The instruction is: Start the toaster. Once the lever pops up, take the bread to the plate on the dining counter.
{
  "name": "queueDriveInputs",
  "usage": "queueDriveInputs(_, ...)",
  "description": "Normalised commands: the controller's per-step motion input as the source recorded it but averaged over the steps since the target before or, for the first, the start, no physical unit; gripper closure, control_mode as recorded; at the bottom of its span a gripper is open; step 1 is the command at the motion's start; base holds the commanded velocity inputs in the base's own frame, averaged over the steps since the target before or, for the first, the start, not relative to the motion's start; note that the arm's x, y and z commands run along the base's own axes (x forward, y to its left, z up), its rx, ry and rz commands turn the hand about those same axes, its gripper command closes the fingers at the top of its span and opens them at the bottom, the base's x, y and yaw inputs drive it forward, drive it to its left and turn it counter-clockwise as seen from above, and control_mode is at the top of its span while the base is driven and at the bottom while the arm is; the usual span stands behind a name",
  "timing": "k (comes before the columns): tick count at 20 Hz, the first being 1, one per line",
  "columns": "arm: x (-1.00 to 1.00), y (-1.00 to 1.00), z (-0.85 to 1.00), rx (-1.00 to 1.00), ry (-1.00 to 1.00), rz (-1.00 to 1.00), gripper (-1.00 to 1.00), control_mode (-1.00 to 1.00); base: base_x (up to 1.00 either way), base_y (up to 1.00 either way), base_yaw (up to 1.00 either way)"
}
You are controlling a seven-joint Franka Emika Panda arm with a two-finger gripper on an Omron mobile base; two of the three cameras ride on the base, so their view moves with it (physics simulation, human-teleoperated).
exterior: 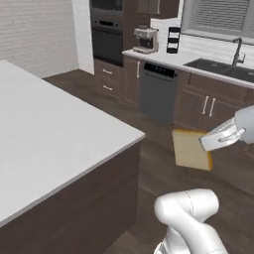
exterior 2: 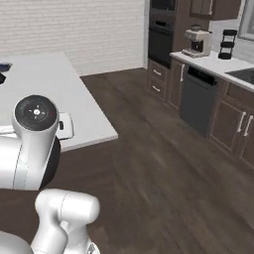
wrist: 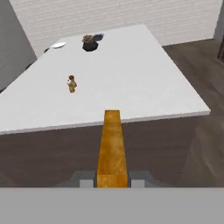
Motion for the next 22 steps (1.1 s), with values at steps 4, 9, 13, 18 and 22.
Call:
queueDriveInputs(4, 0.0, 0.0, 0.0, 0.0, 0.0, 0.0, 1.0, 1.0, 0.05, 0.84, 0.35)
queueDriveInputs(9, 0.0, 0.0, 0.0, 0.0, 0.0, 0.0, 1.0, 1.0, 0.0, 1.0, 0.14)
queueDriveInputs(13, 0.0, 0.0, 0.0, 0.0, 0.0, 0.0, 1.0, 1.0, 0.0, 1.0, 0.03)
queueDriveInputs(18, 0.0, 0.0, 0.0, 0.0, 0.0, 0.0, 1.0, 1.0, -0.2, 1.0, 0.01)
queueDriveInputs(22, 0.0, 0.0, 0.0, 0.0, 0.0, 0.0, 1.0, 1.0, -0.46, 1.0, 0.0)
